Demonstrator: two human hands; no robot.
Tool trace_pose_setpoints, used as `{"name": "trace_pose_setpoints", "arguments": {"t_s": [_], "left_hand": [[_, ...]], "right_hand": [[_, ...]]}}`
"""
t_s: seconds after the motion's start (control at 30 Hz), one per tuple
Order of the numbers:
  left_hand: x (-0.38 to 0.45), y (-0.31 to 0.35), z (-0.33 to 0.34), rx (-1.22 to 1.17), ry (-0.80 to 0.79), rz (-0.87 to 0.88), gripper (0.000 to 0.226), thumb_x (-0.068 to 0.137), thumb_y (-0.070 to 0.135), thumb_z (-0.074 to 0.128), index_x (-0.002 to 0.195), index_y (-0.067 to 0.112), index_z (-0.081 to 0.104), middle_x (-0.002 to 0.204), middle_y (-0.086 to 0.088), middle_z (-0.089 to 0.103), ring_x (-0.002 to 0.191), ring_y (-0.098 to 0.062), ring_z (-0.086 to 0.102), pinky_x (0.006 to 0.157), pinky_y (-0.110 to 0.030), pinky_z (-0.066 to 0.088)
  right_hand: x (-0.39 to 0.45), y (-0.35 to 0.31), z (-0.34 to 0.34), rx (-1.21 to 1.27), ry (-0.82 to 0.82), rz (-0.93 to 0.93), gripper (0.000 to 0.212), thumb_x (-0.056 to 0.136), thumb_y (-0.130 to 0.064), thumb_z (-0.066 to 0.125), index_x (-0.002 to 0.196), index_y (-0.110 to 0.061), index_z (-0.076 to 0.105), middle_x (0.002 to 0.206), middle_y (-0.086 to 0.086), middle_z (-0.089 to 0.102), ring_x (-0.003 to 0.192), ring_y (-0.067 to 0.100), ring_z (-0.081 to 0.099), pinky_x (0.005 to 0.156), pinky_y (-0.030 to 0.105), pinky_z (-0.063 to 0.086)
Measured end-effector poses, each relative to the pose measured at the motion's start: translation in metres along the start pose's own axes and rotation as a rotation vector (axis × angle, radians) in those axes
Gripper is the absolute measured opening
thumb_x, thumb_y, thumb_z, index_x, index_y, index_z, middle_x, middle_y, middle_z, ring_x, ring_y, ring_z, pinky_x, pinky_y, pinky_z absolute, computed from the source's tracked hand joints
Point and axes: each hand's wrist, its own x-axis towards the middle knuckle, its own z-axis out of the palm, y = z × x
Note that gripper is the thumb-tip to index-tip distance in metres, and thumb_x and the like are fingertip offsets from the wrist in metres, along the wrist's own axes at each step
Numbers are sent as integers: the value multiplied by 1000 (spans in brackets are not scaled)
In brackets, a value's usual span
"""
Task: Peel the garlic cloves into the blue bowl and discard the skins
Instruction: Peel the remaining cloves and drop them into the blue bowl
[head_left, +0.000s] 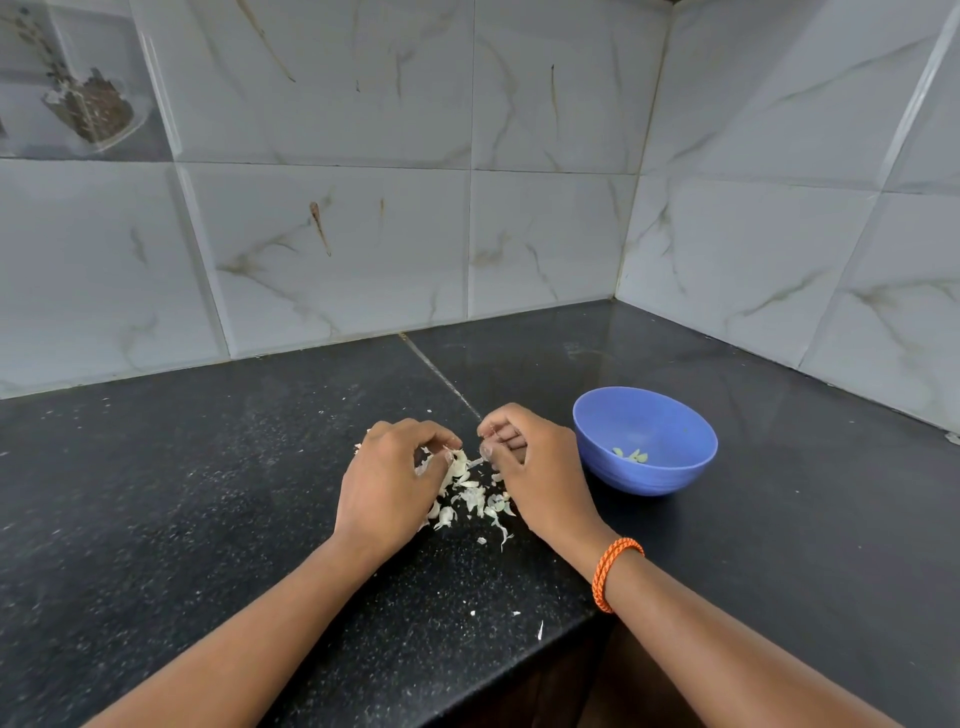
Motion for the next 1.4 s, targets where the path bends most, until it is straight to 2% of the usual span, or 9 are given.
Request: {"name": "trace_pose_setpoints", "arguments": {"t_s": [0.27, 0.5, 0.6, 0.7, 0.8, 0.97, 1.1, 1.2, 1.4], "left_hand": [[-1, 0, 0, -8, -11, -4, 15, 100, 27, 73, 101, 41, 79, 95, 27, 69, 97, -6, 54, 76, -28, 43], [-1, -1, 0, 3, -22, -1, 12, 100, 30, 72, 101, 40, 79, 97, 26, 70, 99, -6, 54, 79, -29, 44], [-1, 0, 0, -6, -30, 0, 13, 101, 30, 71, 101, 40, 79, 97, 25, 70, 100, -6, 55, 79, -30, 44], [0, -1, 0, -2, -34, -8, 12, 101, 31, 71, 100, 40, 79, 98, 25, 70, 99, -6, 55, 79, -30, 44], [0, -1, 1, -6, -40, -14, 12, 100, 31, 71, 99, 40, 79, 98, 25, 71, 99, -5, 55, 79, -31, 45], [0, -2, 1, -8, -52, -11, 13, 100, 31, 71, 99, 41, 79, 97, 25, 71, 98, -5, 55, 78, -31, 45], [0, -3, 2, -13, -55, 0, 13, 100, 30, 71, 98, 40, 79, 96, 25, 72, 98, -5, 55, 80, -30, 45], [0, -3, 2, -12, -58, 4, 14, 100, 30, 71, 97, 40, 80, 94, 24, 72, 98, -6, 56, 79, -28, 44], [0, -1, 0, -4, -42, 12, 14, 96, 28, 78, 96, 42, 79, 91, 28, 69, 98, -2, 52, 75, -23, 40]], "right_hand": [[2, 2, -10, -6, -14, -108, 35, 106, 6, 52, 117, -16, 76, 104, -7, 74, 94, 10, 74, 84, 28, 63], [2, -5, -10, -188, -6, -157, 4, 101, -22, 73, 98, -23, 75, 79, -12, 69, 75, 8, 68, 70, 38, 57], [1, -8, -13, -254, -29, -154, 16, 106, -26, 65, 92, -23, 70, 75, -12, 64, 70, 9, 63, 64, 36, 53], [3, -6, -13, -316, -45, -146, 19, 97, -9, 72, 88, -25, 66, 88, -13, 58, 77, 8, 59, 65, 31, 52], [4, -7, -17, -391, -43, -104, 15, 104, -25, 68, 90, -22, 72, 79, -10, 65, 71, 10, 60, 62, 31, 50], [3, -8, -20, -423, -114, -117, 20, 99, -2, 67, 91, -20, 65, 98, -5, 58, 86, 14, 59, 71, 33, 53], [3, -8, -23, -481, -150, -103, 13, 104, -13, 65, 95, -19, 72, 96, -6, 61, 85, 13, 57, 69, 29, 45], [2, -8, -20, -508, -146, -139, 19, 101, -1, 63, 102, -19, 71, 100, -6, 58, 90, 13, 54, 72, 30, 48], [-2, -4, -19, -627, -247, -139, 18, 109, -20, 59, 110, -20, 76, 106, -3, 56, 101, 15, 54, 73, 33, 55]]}}
